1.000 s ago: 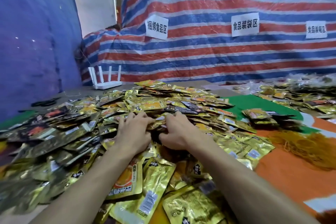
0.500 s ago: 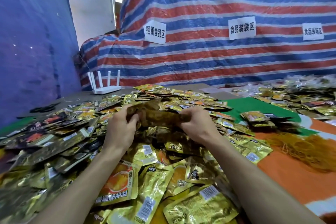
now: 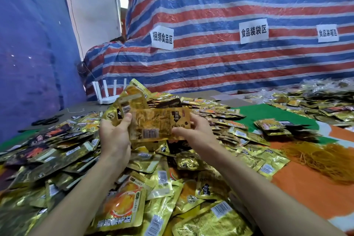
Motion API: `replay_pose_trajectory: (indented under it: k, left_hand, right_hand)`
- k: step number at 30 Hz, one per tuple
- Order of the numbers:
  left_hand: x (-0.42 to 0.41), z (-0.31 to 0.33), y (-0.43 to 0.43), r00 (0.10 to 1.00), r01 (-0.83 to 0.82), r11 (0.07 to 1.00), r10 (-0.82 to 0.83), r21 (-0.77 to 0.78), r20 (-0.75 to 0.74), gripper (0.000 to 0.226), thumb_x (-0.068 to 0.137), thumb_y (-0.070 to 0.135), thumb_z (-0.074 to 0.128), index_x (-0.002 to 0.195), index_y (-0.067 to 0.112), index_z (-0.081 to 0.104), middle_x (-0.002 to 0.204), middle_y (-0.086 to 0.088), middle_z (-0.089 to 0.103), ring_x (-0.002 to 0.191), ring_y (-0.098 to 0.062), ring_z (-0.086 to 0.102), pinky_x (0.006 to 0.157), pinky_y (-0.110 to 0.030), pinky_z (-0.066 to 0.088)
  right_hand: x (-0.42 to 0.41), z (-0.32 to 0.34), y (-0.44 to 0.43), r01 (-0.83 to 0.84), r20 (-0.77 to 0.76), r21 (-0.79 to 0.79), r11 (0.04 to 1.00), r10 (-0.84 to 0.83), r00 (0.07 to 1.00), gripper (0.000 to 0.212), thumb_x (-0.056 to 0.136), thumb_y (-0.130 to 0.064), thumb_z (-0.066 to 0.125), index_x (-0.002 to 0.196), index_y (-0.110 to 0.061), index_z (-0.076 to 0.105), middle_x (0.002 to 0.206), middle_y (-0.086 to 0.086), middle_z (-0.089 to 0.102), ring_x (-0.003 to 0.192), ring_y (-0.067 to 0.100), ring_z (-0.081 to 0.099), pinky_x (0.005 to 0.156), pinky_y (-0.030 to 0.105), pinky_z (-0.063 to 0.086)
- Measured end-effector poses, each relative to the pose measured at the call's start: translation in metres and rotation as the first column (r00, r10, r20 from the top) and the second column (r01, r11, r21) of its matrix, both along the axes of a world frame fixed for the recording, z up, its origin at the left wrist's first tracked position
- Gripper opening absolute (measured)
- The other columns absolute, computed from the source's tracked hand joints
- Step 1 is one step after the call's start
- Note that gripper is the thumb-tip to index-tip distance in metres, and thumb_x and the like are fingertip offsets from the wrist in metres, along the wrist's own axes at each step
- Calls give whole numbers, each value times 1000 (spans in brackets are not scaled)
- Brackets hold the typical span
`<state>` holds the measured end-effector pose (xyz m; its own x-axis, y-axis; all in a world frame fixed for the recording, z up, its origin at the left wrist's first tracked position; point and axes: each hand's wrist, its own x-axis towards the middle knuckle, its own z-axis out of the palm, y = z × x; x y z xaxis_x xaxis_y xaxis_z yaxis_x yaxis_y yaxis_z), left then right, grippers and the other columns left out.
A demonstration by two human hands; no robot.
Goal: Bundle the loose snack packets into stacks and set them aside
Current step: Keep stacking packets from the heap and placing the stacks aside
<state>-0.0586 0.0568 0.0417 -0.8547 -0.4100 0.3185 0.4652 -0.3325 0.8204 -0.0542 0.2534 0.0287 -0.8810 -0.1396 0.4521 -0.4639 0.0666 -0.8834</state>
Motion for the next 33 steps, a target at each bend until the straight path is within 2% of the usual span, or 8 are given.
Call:
replay_pose_trajectory:
  k: [6, 11, 14, 17, 23, 28, 30, 33]
  left_hand:
    - [8, -1, 7, 975, 220, 973, -220, 64, 0, 25, 100, 1, 53, 107, 16, 35, 118, -24, 66, 103, -31, 72, 79, -63, 58]
    - [8, -10, 14, 938, 343, 939, -341, -29, 65, 15, 103, 17, 49, 116, 11, 43, 95, -13, 72, 82, -23, 75, 61, -44, 60]
    - [11, -13, 15, 921, 383, 910, -363, -161, 140, 31, 104, 33, 43, 100, 18, 70, 94, -13, 73, 86, -29, 73, 66, -54, 60]
    - [17, -8, 13, 888, 459, 853, -445, -248, 113, 25, 87, 32, 58, 75, 33, 79, 75, 3, 75, 70, -14, 73, 55, -34, 60]
    - [18, -3, 16, 891, 454, 767, -383, -453, 245, 35, 70, 22, 79, 98, 4, 69, 82, -11, 75, 67, -22, 70, 60, -33, 58]
    - [20, 1, 10, 865, 494, 766, -384, -411, 323, 58, 59, 5, 80, 113, -1, 59, 83, -11, 77, 70, -28, 74, 53, -37, 58]
    - [20, 1, 10, 863, 485, 820, -391, -306, 319, 67, 55, -5, 76, 115, 6, 50, 82, -12, 77, 67, -28, 74, 47, -36, 57]
    - [18, 2, 6, 872, 462, 834, -365, -303, 326, 65, 54, -14, 76, 106, 17, 53, 82, -12, 77, 64, -30, 74, 45, -37, 57]
  right_hand:
    - [-4, 2, -2, -45, 60, -224, 973, 60, 996, 17, 88, -13, 77, 102, -16, 67, 94, 6, 77, 96, 31, 73, 90, 52, 59]
    - [-5, -3, 2, 29, 59, -229, 973, -16, 998, 14, 92, -12, 73, 104, -15, 68, 96, 6, 77, 93, 27, 75, 90, 55, 58]
    - [-5, -4, 0, 36, 30, -252, 967, -30, 999, 18, 92, -11, 72, 108, -16, 66, 98, 6, 77, 90, 24, 76, 82, 47, 62]
    - [-4, -4, -2, 73, -23, -286, 955, -83, 996, 20, 89, -14, 76, 107, -19, 67, 99, 5, 77, 90, 24, 76, 79, 43, 63]
    - [-8, -6, -2, 170, -61, -311, 935, -198, 978, 28, 79, -28, 85, 100, -18, 68, 90, -1, 76, 82, 15, 74, 66, 26, 59]
    - [-10, -6, -10, 90, 107, -356, 930, -56, 993, 33, 87, -35, 75, 107, -12, 61, 98, 7, 73, 94, 24, 73, 82, 44, 61]
    - [-9, -4, -14, 60, 151, -398, 916, 1, 989, 30, 77, -25, 63, 102, -9, 60, 106, 18, 67, 108, 37, 63, 102, 61, 48]
    - [-9, -7, -15, 17, 127, -369, 929, 33, 991, 21, 88, -7, 58, 109, -7, 59, 111, 24, 66, 112, 46, 62, 100, 66, 48]
